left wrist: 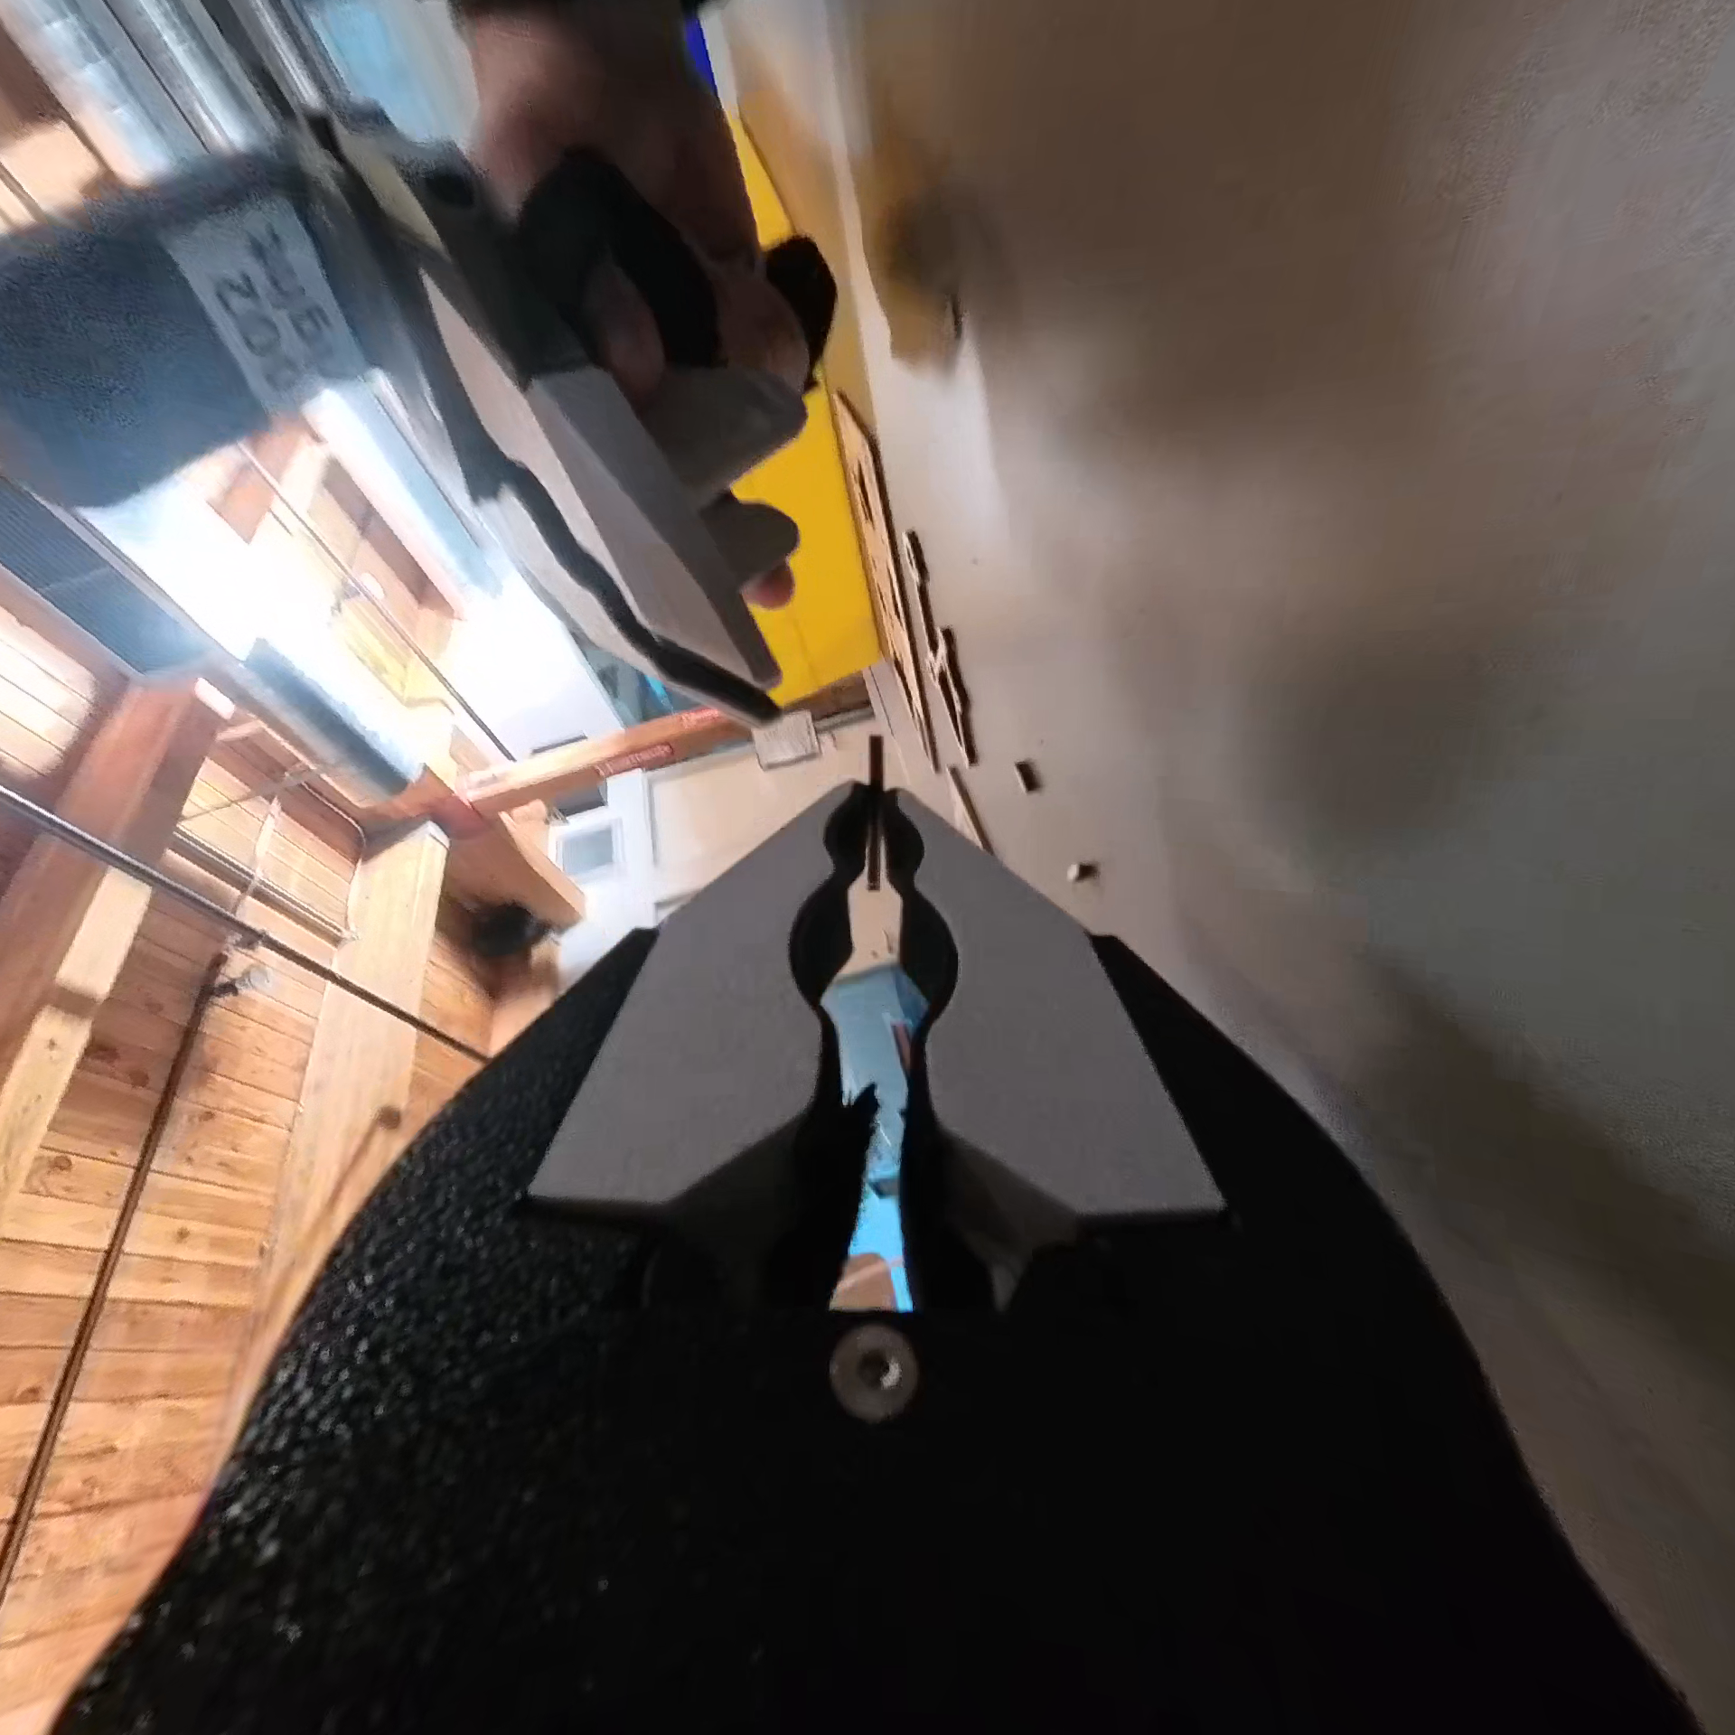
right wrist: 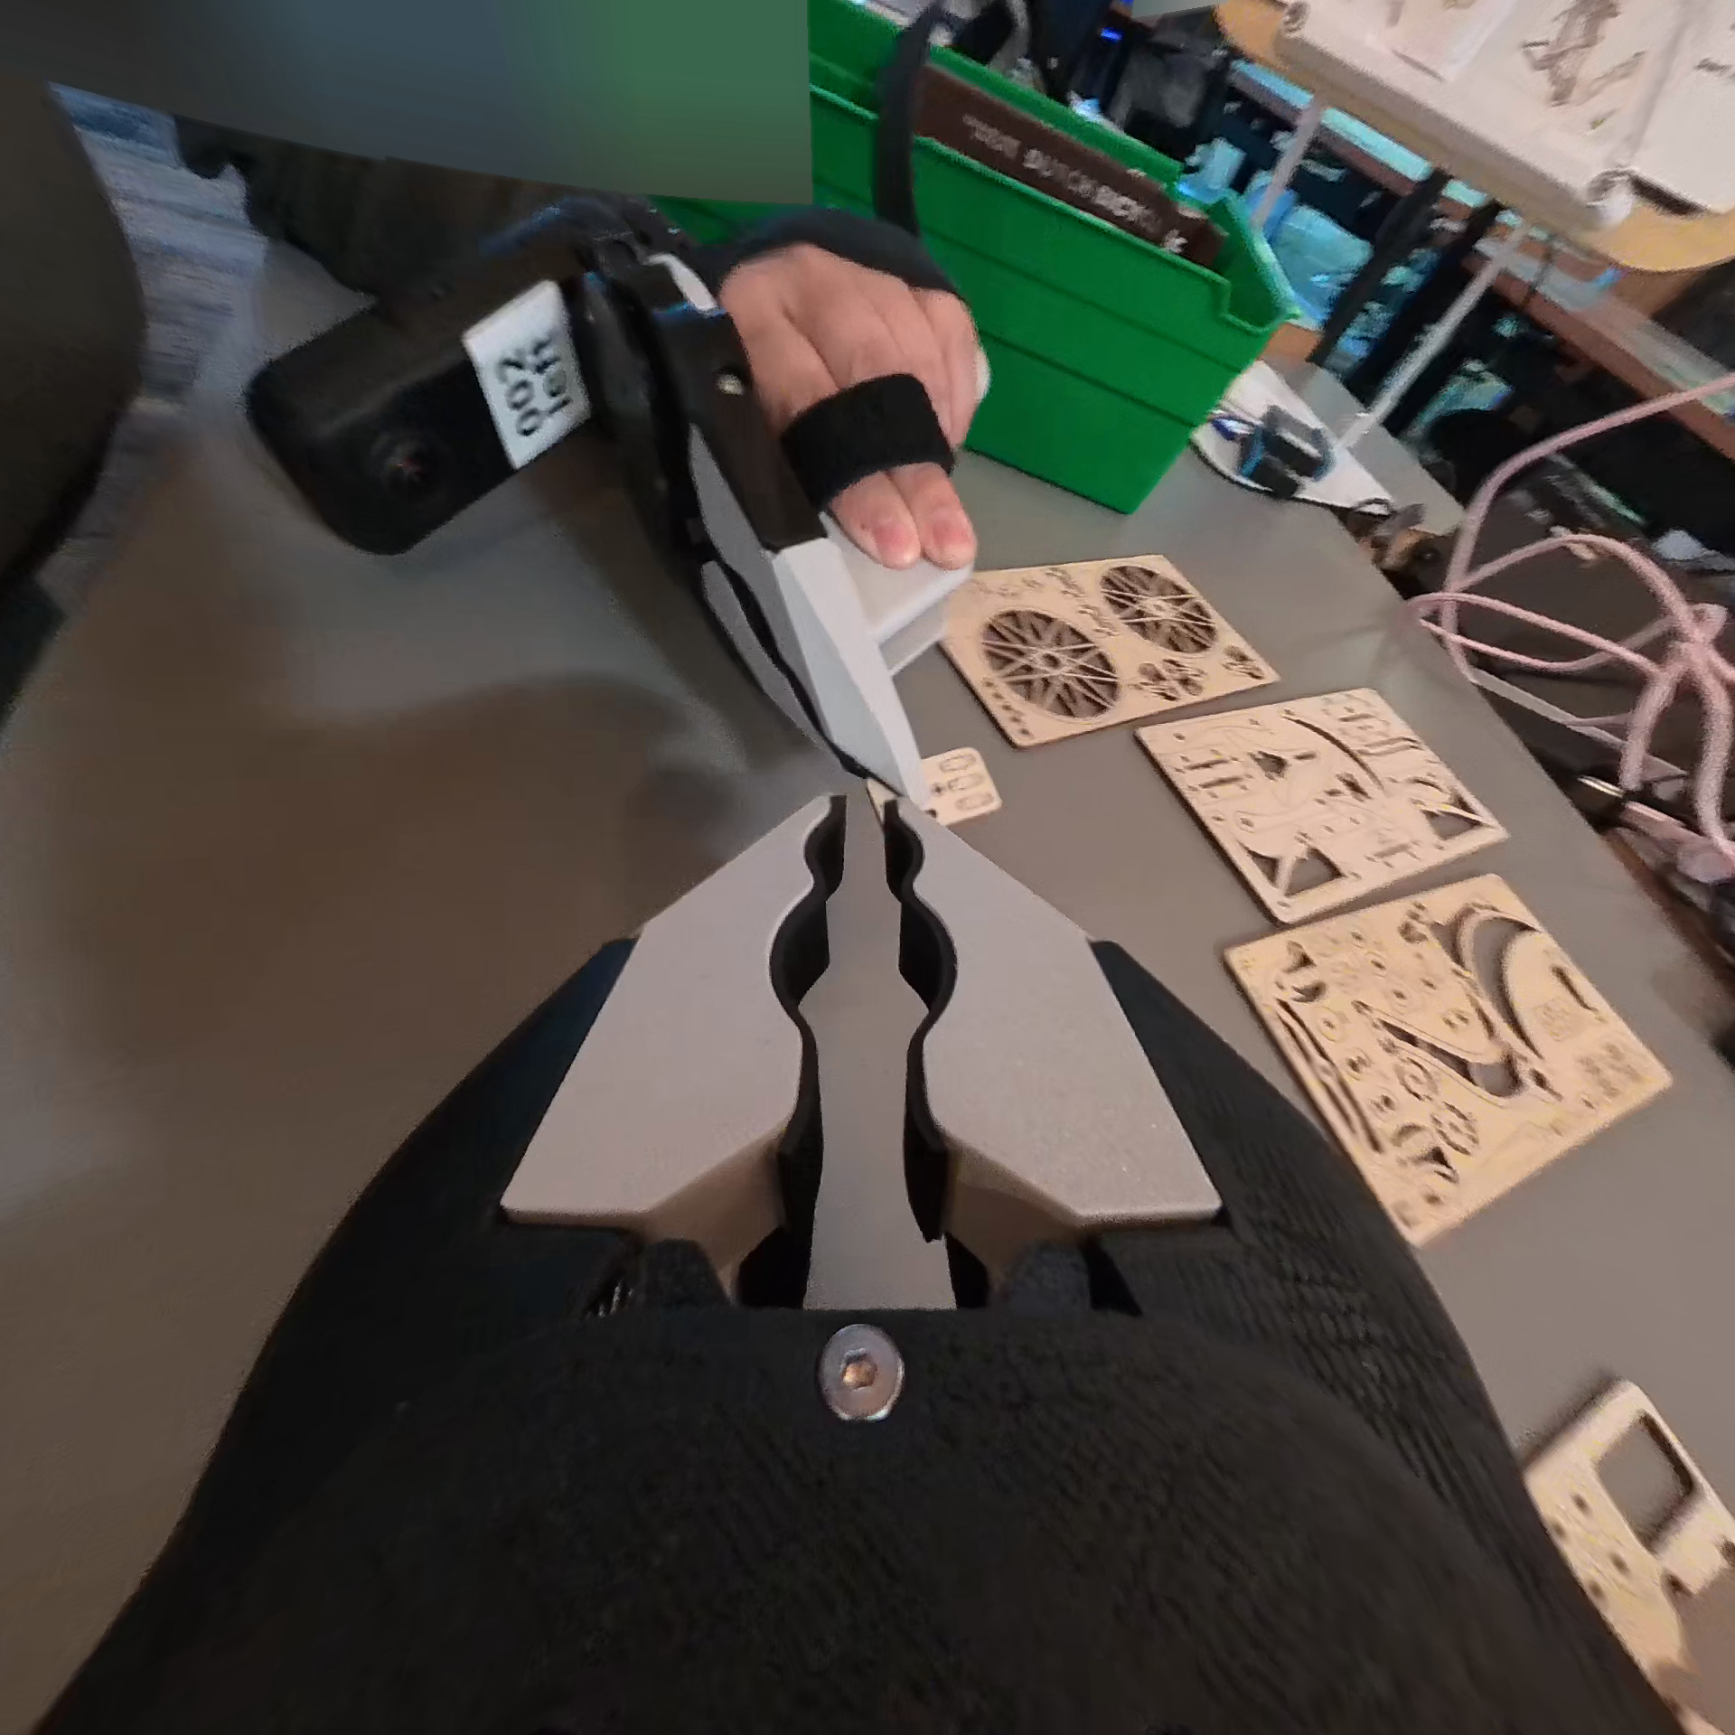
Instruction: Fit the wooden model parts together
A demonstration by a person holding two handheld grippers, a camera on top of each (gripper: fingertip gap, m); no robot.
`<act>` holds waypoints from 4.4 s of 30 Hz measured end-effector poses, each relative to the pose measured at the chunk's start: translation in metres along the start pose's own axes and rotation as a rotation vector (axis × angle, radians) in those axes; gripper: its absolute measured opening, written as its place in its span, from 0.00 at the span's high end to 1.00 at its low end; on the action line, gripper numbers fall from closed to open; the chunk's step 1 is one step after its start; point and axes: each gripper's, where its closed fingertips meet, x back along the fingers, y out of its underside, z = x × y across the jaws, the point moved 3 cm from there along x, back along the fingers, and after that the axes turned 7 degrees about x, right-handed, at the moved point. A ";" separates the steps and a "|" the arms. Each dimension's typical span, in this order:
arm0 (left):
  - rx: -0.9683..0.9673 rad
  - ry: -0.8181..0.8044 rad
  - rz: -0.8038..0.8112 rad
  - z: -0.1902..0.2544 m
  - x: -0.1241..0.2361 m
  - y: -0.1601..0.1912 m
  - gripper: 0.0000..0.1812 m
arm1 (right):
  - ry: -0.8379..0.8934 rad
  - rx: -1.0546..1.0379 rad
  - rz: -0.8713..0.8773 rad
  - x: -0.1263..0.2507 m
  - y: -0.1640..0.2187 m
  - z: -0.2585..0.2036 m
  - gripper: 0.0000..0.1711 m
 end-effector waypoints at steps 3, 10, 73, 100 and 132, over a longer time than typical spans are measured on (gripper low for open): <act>0.032 0.021 -0.053 0.004 -0.003 0.012 1.00 | 0.120 0.015 -0.009 0.006 0.004 0.017 0.96; 0.272 -0.098 -0.092 -0.017 -0.002 0.032 1.00 | 0.020 -0.082 0.044 0.017 0.005 0.014 0.95; 1.843 -0.263 0.782 -0.096 0.011 0.059 1.00 | 0.853 0.163 0.251 0.010 -0.011 0.117 0.99; 1.376 -0.524 0.161 -0.090 -0.013 0.060 1.00 | 0.793 0.248 0.275 0.004 -0.016 0.110 1.00; 1.812 -0.617 0.573 -0.109 0.028 0.058 1.00 | 0.356 -0.117 0.516 -0.005 -0.038 0.076 0.89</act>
